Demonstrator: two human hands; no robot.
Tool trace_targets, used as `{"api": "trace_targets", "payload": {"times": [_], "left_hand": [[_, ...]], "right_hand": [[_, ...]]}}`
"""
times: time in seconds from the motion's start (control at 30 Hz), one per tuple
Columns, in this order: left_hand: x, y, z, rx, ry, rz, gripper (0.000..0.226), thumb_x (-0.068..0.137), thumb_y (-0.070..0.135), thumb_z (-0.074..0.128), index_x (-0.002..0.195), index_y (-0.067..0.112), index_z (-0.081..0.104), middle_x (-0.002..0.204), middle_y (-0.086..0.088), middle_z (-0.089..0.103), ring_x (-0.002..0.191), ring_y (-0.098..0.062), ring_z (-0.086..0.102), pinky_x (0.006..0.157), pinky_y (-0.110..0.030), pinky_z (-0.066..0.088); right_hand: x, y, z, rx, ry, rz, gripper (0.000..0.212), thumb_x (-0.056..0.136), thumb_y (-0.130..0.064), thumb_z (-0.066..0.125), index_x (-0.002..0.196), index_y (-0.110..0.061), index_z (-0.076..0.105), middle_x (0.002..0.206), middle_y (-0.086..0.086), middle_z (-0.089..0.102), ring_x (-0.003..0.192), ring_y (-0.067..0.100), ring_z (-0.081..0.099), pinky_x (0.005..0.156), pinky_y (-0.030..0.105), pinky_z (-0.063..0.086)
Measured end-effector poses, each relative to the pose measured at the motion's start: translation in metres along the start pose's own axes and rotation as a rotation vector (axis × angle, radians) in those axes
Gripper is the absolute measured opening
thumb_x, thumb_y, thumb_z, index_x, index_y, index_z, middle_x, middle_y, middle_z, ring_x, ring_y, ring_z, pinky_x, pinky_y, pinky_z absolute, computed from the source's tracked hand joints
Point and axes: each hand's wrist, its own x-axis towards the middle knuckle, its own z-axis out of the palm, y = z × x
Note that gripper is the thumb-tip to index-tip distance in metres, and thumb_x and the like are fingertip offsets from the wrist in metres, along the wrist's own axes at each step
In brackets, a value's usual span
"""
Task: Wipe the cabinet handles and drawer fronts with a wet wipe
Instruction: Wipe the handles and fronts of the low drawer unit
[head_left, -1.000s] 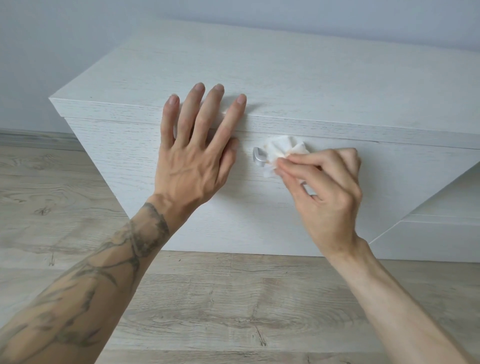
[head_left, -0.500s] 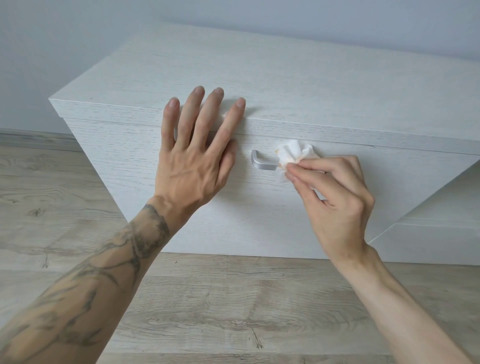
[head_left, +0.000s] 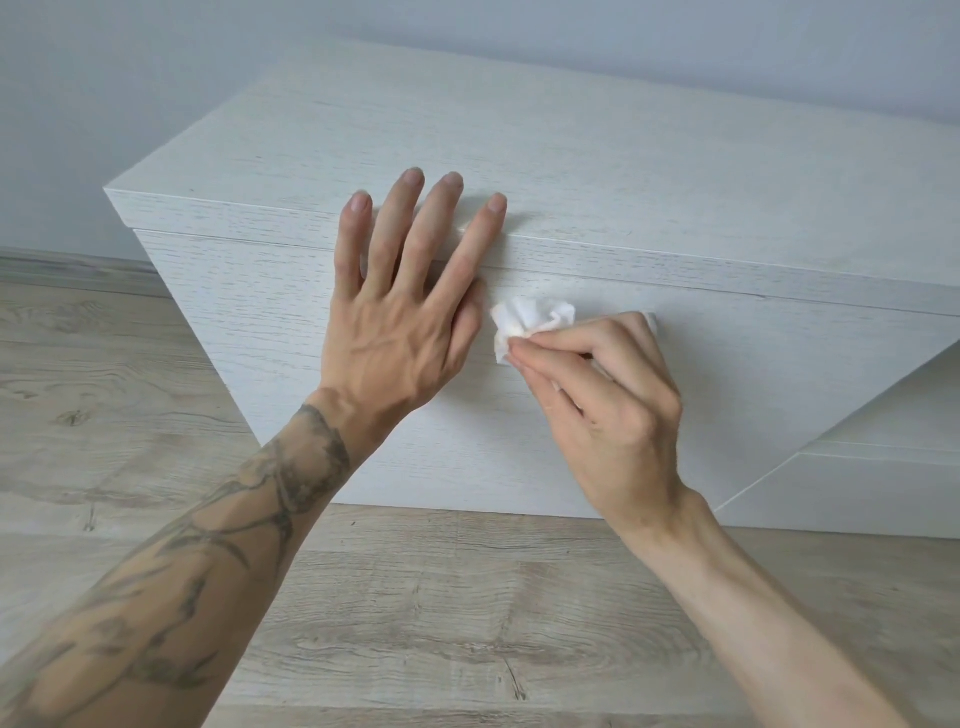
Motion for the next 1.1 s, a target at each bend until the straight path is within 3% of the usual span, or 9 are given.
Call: {"api": "trace_targets", "payload": {"times": [0.23, 0.5, 0.77, 0.93, 1.1], "left_hand": [[0.001, 0.000, -0.004, -0.010, -0.005, -0.002, 0.057, 0.110, 0.029, 0.044, 0.165, 0.018, 0.037, 0.161, -0.016, 0.047, 0.153, -0.036, 0.032, 0.132, -0.050, 0.009], [0.003, 0.001, -0.004, 0.002, 0.026, -0.016, 0.054, 0.111, 0.031, 0.046, 0.163, 0.018, 0.041, 0.159, -0.017, 0.051, 0.151, -0.036, 0.036, 0.131, -0.049, 0.011], [0.002, 0.000, -0.005, -0.001, 0.018, -0.009, 0.054, 0.111, 0.031, 0.047, 0.163, 0.019, 0.041, 0.160, -0.016, 0.050, 0.152, -0.035, 0.035, 0.132, -0.048, 0.010], [0.002, -0.001, -0.007, 0.005, 0.014, -0.005, 0.055, 0.110, 0.030, 0.047, 0.163, 0.018, 0.042, 0.160, -0.016, 0.050, 0.152, -0.035, 0.035, 0.132, -0.048, 0.010], [0.002, 0.000, -0.006, -0.001, 0.013, -0.010, 0.055, 0.111, 0.030, 0.046, 0.164, 0.018, 0.040, 0.160, -0.016, 0.049, 0.153, -0.035, 0.033, 0.132, -0.048, 0.008]], "right_hand": [[-0.003, -0.001, 0.006, -0.130, 0.078, 0.057, 0.009, 0.098, -0.015, 0.080, 0.106, -0.015, 0.085, 0.102, 0.001, 0.075, 0.089, 0.021, 0.060, 0.079, 0.045, 0.048], [0.022, -0.010, 0.024, -0.205, 0.007, 0.066, 0.008, 0.094, -0.007, 0.080, 0.090, -0.013, 0.083, 0.079, 0.003, 0.067, 0.078, 0.033, 0.062, 0.074, 0.045, 0.039], [0.021, -0.011, 0.026, -0.215, 0.009, 0.099, 0.009, 0.091, -0.004, 0.079, 0.087, -0.012, 0.082, 0.080, 0.004, 0.067, 0.079, 0.033, 0.061, 0.073, 0.047, 0.042], [0.008, -0.013, 0.015, -0.202, 0.055, 0.070, 0.008, 0.093, -0.008, 0.081, 0.089, -0.015, 0.084, 0.088, -0.001, 0.074, 0.083, 0.029, 0.063, 0.081, 0.041, 0.040], [0.019, -0.011, 0.021, -0.222, 0.028, 0.078, 0.011, 0.090, -0.004, 0.082, 0.086, -0.014, 0.082, 0.079, 0.001, 0.070, 0.078, 0.032, 0.063, 0.079, 0.043, 0.038]]}}
